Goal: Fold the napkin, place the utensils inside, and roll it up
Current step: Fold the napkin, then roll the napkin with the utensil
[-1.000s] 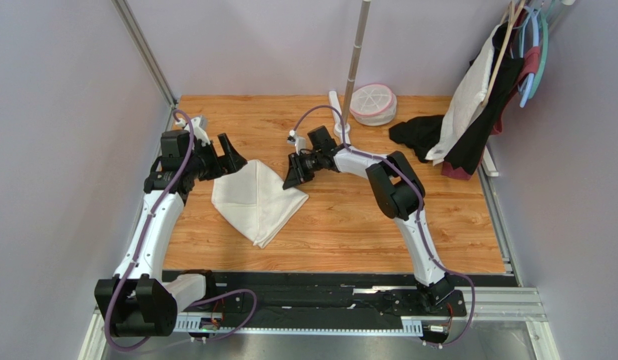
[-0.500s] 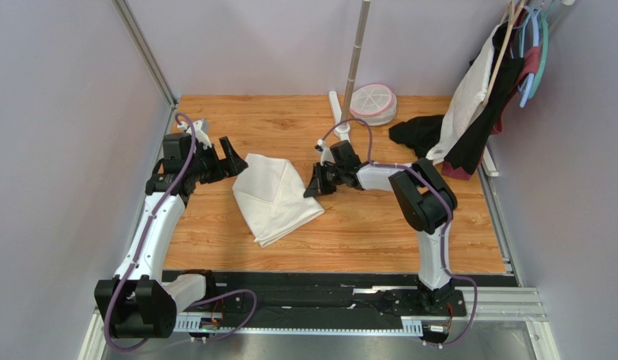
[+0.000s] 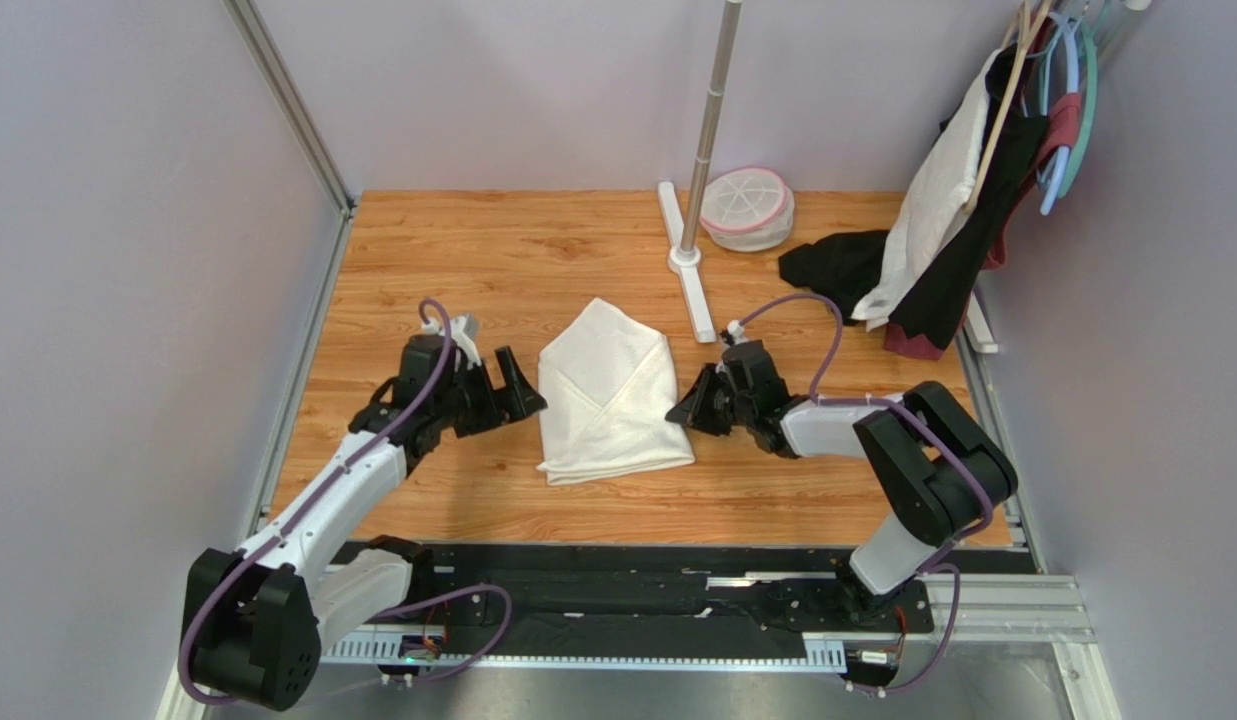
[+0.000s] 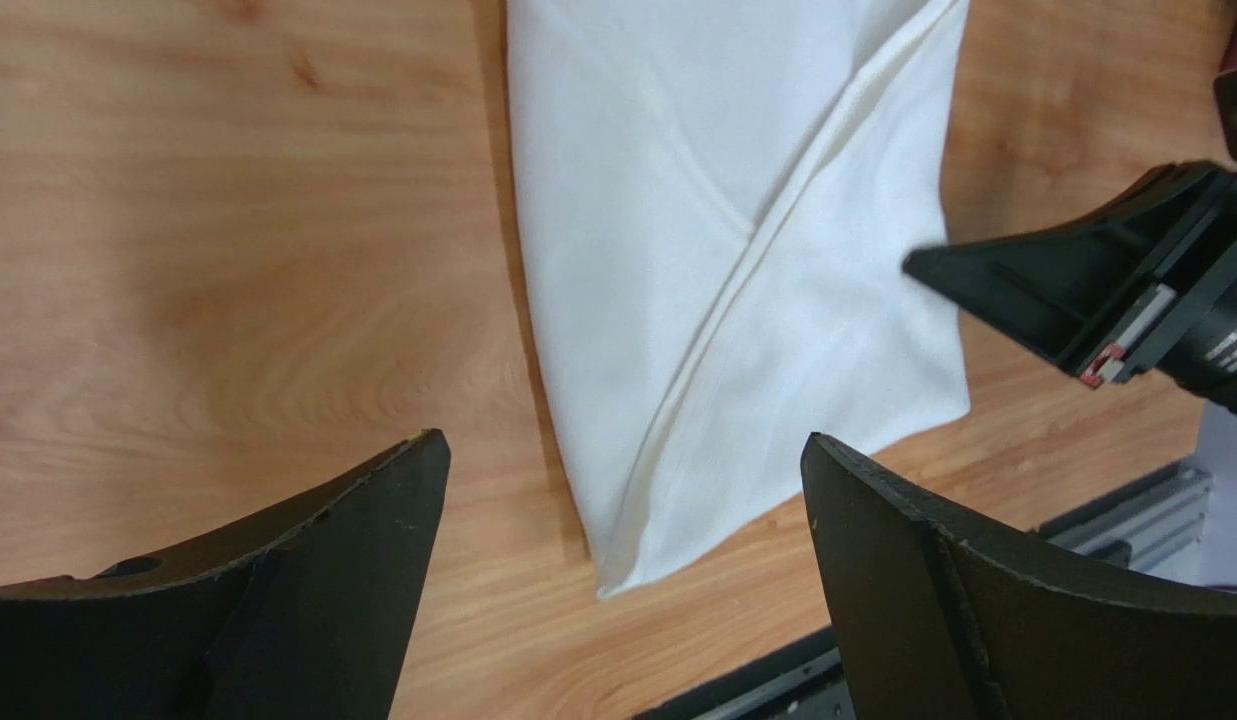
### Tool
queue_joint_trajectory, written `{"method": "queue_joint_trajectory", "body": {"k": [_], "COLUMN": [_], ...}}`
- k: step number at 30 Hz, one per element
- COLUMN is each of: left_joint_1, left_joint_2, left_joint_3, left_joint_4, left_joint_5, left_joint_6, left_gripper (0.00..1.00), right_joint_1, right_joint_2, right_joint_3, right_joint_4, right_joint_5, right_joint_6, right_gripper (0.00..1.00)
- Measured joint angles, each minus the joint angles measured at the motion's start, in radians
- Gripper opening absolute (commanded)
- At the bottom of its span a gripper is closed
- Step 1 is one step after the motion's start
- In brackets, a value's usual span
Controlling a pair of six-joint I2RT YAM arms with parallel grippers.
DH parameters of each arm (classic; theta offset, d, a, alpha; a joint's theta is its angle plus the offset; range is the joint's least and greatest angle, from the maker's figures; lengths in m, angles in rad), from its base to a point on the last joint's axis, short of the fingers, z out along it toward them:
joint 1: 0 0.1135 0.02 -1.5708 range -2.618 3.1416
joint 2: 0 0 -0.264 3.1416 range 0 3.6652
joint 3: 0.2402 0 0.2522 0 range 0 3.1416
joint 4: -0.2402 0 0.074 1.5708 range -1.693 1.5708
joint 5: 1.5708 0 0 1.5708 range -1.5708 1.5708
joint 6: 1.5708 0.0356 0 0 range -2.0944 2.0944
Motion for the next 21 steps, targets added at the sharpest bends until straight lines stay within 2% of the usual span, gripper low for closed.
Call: {"method": "queue_joint_trajectory", "body": {"k": [5, 7, 12, 18, 21], "left_joint_1": [-0.105, -0.123, -0.13, -0.142, -0.154], "left_joint_2": [-0.061, -0.069, -0.05, 0.04, 0.056], "left_joint_3": [-0.121, -0.143, -0.187, -0.186, -0.192], "left_joint_4": [0.049, 0.071, 0.134, 0.176, 0.196], "left_joint_5": [-0.018, -0.029, -0.031, -0.028, -0.023], "left_joint_6": [-0.103, -0.128, -0.183, -0.203, -0.219], "left_gripper": [0.9, 0.83, 0.7, 0.6, 0.58], "right_joint_1": [0.022, 0.036, 0.058, 0.061, 0.061], "right_joint_2": [-0.062, -0.069, -0.06, -0.05, -0.05], "right_joint_3": [-0.121, -0.141, -0.15, -0.155, -0.155], "right_joint_4": [0.113, 0.138, 0.173, 0.202, 0.203], "right_joint_5": [0.086, 0.121, 0.16, 0.166, 0.166], "right_joint_6": [0.135, 0.17, 0.213, 0.233, 0.234], "right_gripper": [0.0, 0.0, 0.0, 0.0, 0.0]}}
